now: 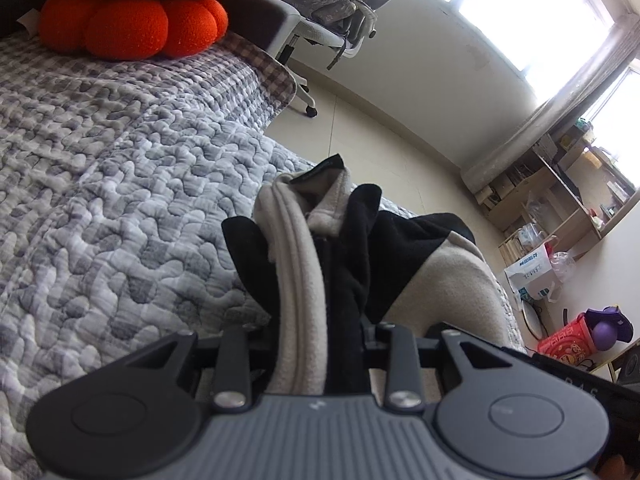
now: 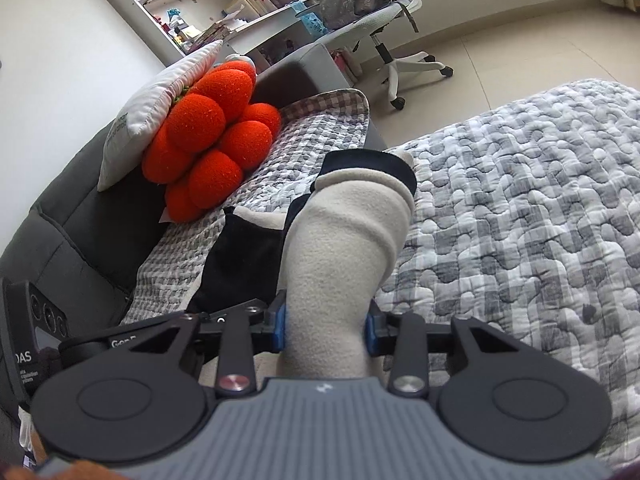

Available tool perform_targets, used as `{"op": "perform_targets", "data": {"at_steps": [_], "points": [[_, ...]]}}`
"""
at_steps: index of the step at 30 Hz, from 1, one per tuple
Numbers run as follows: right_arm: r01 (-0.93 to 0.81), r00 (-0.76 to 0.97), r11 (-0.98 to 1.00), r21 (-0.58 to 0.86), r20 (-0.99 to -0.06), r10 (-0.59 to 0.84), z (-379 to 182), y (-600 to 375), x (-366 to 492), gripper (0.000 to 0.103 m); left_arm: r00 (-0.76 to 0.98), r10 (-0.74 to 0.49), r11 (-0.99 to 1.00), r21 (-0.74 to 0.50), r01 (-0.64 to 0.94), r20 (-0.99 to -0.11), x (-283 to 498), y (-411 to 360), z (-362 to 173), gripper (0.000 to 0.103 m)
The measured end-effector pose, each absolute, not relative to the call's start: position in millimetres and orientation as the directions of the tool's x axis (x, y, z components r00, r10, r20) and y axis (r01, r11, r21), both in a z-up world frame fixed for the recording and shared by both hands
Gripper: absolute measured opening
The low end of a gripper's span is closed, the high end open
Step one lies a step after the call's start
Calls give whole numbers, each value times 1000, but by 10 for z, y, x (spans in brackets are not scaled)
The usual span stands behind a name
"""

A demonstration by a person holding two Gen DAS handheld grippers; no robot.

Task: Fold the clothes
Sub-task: 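Hold the folded bundle with both tools and lift it off the bed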

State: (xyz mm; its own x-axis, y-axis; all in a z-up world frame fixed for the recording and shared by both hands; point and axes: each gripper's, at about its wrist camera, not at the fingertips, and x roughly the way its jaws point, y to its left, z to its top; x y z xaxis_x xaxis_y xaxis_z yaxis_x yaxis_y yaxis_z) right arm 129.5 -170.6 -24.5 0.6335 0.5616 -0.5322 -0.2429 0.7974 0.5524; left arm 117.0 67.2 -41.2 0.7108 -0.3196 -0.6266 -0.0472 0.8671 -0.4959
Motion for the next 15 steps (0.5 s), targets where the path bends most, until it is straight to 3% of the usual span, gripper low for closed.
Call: {"op": "perform_targets", "data": {"at_steps": [15], "points": [[-305, 687, 831, 466, -496, 531, 37, -1404, 1018, 39, 767, -313, 845, -533, -45, -560, 869, 936, -127, 31]]}}
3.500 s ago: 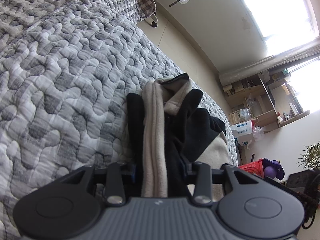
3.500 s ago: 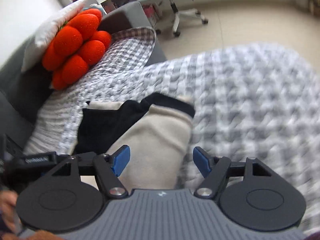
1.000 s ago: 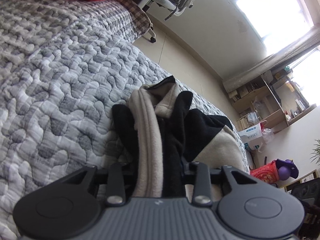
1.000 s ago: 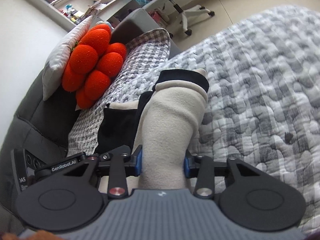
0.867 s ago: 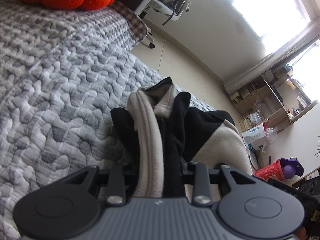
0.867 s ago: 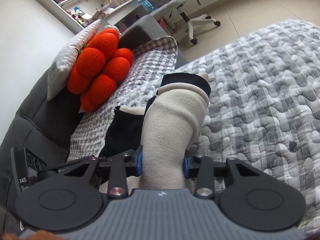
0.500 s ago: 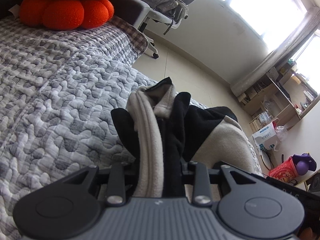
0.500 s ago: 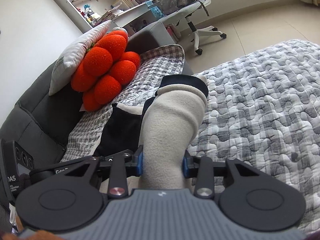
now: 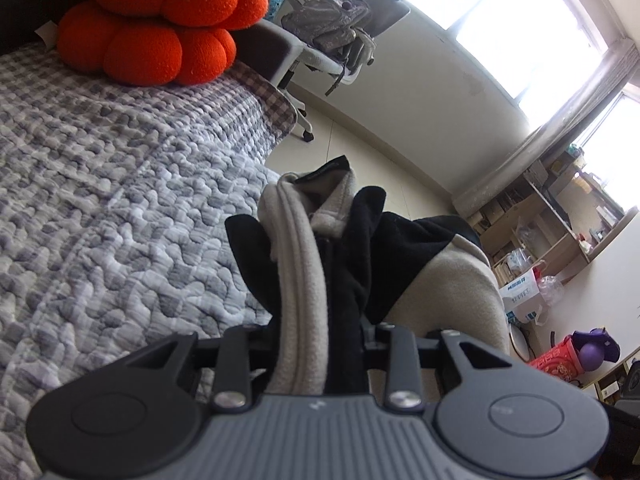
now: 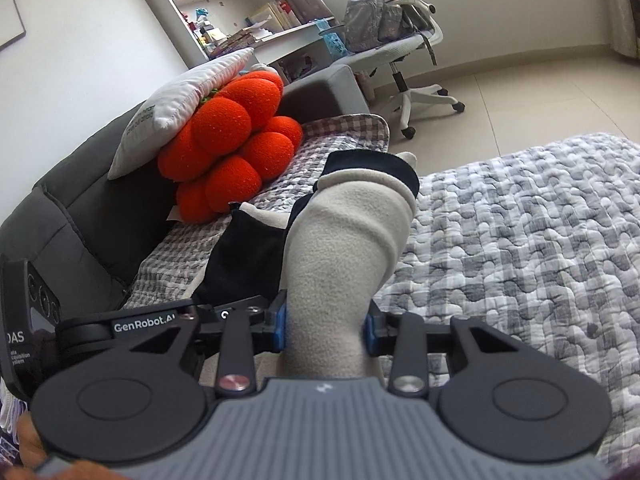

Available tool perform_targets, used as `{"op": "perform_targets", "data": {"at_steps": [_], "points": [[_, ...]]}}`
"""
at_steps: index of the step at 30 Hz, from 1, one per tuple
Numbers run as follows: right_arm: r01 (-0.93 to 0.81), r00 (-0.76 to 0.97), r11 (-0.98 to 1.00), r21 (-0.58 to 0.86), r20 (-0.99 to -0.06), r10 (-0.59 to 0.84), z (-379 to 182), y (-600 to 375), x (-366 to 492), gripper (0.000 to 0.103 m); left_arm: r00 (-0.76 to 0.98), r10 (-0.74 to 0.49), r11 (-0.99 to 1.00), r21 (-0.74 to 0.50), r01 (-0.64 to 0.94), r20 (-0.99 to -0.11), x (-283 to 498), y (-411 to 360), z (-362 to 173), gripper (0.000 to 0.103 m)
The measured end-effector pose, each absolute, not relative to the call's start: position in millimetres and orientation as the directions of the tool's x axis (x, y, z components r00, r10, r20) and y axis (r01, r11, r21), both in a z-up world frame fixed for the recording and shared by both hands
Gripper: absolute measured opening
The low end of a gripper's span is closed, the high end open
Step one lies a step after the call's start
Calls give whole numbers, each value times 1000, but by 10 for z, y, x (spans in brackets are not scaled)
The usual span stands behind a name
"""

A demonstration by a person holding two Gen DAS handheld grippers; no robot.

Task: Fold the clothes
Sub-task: 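Hold the folded bundle with both tools and lift it off the bed, then carry the bundle with both tools toward the sofa end of the bed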

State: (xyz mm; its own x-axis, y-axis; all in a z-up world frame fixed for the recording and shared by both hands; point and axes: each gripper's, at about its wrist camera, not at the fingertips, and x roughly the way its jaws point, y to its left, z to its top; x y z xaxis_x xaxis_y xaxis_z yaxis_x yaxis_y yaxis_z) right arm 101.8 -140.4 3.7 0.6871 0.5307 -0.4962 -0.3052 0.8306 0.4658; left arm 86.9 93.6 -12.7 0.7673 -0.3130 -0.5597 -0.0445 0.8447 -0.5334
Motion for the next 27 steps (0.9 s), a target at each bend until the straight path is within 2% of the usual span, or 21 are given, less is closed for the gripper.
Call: {"op": "perform_targets", "data": {"at_steps": [9, 19, 27], "points": [[-368, 671, 783, 502, -439, 597, 188, -1060, 981, 39, 831, -266, 820, -568, -72, -489, 616, 1459, 113, 30], [-446, 607, 728, 520, -422, 674, 198, -433, 1112, 38, 873, -158, 829, -542, -136, -461, 447, 2008, 284, 30], [-507, 564, 658, 556, -364, 742, 216, 45, 1272, 37, 904, -59, 823, -534, -196, -423, 386, 2492, 301, 29]]}}
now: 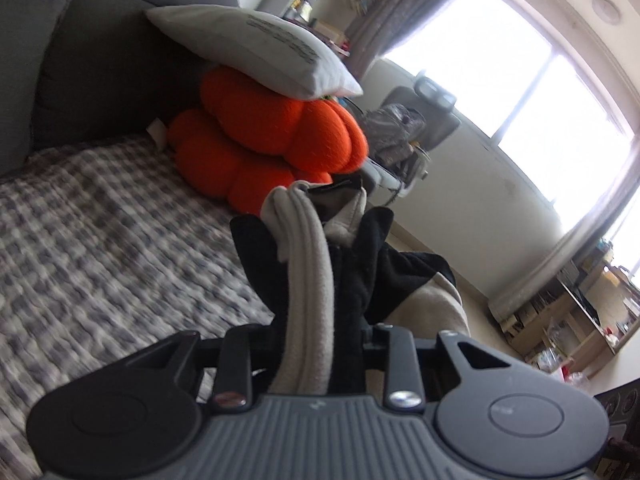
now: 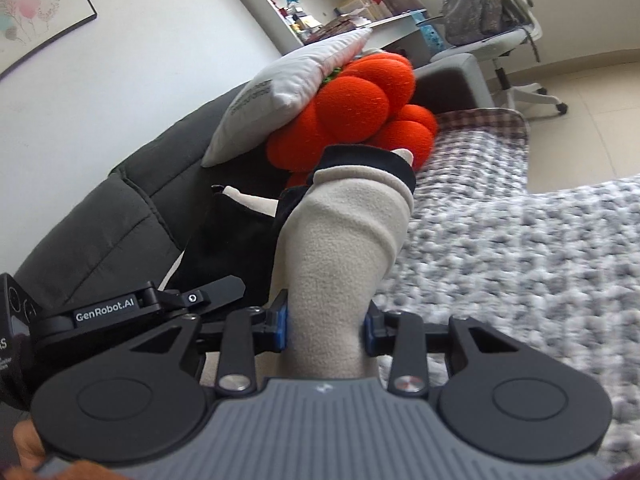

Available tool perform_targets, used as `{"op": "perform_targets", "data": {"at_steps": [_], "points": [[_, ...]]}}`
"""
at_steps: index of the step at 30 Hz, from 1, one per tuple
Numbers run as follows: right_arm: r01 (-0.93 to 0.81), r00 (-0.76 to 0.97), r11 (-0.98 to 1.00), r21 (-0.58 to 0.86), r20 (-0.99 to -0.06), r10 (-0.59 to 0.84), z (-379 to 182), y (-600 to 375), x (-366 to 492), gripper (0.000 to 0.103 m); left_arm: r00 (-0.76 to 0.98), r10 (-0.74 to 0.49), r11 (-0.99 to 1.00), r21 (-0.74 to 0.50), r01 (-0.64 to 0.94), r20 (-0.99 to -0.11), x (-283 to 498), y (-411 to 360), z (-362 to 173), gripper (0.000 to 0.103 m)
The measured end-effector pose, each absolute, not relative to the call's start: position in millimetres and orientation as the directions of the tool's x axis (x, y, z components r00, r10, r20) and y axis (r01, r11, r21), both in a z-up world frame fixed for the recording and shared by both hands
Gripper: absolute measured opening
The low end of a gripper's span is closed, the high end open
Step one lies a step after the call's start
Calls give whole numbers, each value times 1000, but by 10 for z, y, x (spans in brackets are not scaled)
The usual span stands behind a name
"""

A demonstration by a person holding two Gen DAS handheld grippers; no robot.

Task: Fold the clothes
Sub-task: 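Carry the bundle with both tools toward the sofa end of the bed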

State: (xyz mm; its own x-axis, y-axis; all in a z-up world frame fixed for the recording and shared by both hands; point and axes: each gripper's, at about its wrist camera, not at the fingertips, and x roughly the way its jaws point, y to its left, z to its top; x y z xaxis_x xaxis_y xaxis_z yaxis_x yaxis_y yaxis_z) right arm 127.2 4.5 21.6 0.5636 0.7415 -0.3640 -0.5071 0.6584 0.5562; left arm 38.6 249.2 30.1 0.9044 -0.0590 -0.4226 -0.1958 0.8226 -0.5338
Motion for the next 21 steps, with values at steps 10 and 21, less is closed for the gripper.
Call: {"op": "perform_targets", "data": {"at_steps": [10, 21], "points": [[-524, 476, 549, 651, -311, 823, -53, 1037, 1511, 37, 877, 168, 876, -340, -343, -450, 498, 3252, 186, 29], [-499, 415, 436, 749, -235, 879, -344, 1982, 1863, 37, 863, 305, 879, -229, -418, -402, 694, 4113, 95, 29]]}}
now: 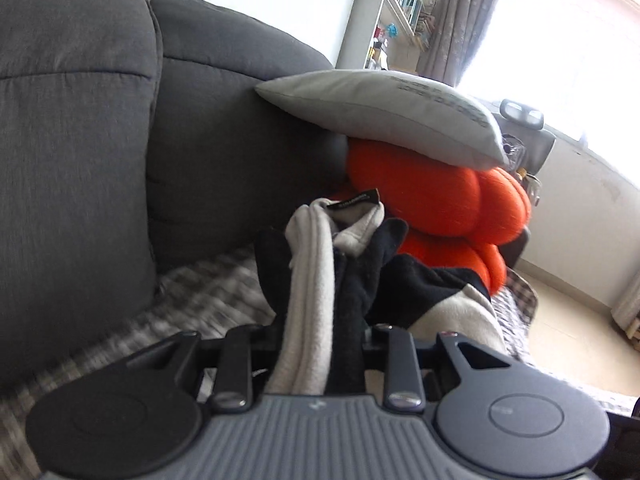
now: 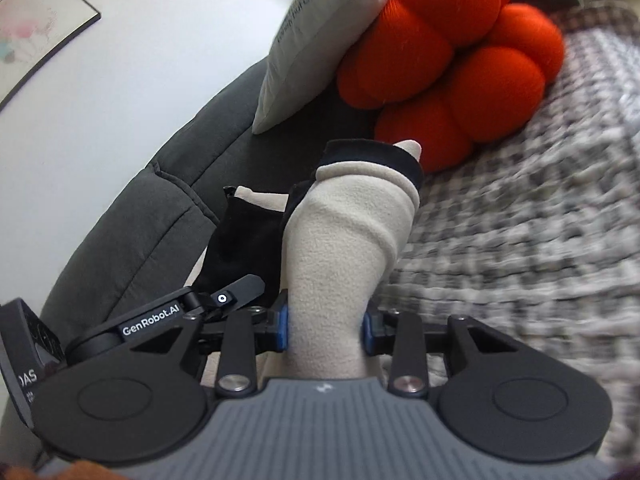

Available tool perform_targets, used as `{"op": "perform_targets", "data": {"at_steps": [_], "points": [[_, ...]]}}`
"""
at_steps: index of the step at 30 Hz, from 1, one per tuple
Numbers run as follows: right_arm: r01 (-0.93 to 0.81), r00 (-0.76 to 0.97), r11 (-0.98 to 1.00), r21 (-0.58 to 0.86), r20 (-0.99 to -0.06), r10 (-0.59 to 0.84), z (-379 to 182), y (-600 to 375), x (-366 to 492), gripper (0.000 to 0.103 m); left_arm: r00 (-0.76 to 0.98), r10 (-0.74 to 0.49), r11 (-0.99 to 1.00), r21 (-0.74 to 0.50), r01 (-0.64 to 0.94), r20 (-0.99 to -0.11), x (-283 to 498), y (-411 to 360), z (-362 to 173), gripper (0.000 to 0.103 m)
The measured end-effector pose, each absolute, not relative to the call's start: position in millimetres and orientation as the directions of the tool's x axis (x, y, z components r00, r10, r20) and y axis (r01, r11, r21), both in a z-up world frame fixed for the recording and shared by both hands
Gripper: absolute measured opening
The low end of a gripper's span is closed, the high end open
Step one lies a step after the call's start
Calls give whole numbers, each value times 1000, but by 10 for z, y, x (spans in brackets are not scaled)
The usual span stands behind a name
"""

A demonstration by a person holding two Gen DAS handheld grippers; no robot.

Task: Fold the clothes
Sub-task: 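Carry the bundle with both tools toward the sofa end of the bed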

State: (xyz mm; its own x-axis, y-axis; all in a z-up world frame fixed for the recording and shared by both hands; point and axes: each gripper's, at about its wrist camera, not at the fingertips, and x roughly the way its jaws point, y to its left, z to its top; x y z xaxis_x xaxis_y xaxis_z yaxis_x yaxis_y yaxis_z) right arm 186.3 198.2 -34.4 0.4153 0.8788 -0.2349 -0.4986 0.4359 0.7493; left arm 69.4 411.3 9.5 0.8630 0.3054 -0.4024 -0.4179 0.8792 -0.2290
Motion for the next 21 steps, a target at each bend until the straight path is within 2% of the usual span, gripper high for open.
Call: {"op": "perform_targets", "data": {"at_steps": [3, 7, 10, 14, 16, 17, 19, 21], "points": [[-489, 408, 424, 763, -230, 884, -411, 2143, 1964, 37, 868, 306, 879, -234, -415, -391, 727, 4296, -9, 29], [-471, 406, 446, 761, -262, 875, -561, 2322, 2044, 37, 868, 258, 844, -339, -416, -424, 790, 4616, -299, 29], [-442, 395, 464, 767, -298, 869, -702, 2393, 2042, 37, 854, 250, 816, -376, -439, -455, 778, 4732, -440, 29], [-432, 407, 486, 759, -317, 857, -788, 2431, 1979, 36, 858, 241, 791, -420, -444, -453, 753, 4784, -493, 30], [-440, 426, 507, 741, -325, 844, -792, 2451, 1956, 37, 852, 242, 771, -440, -460, -465, 769, 4809, -542, 34], [-447, 432, 523, 726, -337, 837, -803, 2467, 1949, 37, 840, 254, 751, -449, -484, -479, 775, 4826, -579, 41], [-442, 436, 560, 701, -378, 817, -839, 2487, 1963, 40, 818, 275, 714, -462, -526, -506, 790, 4838, -646, 48], [-416, 430, 578, 702, -408, 805, -875, 2469, 1993, 42, 791, 339, 710, -413, -570, -510, 785, 4809, -606, 59]]}}
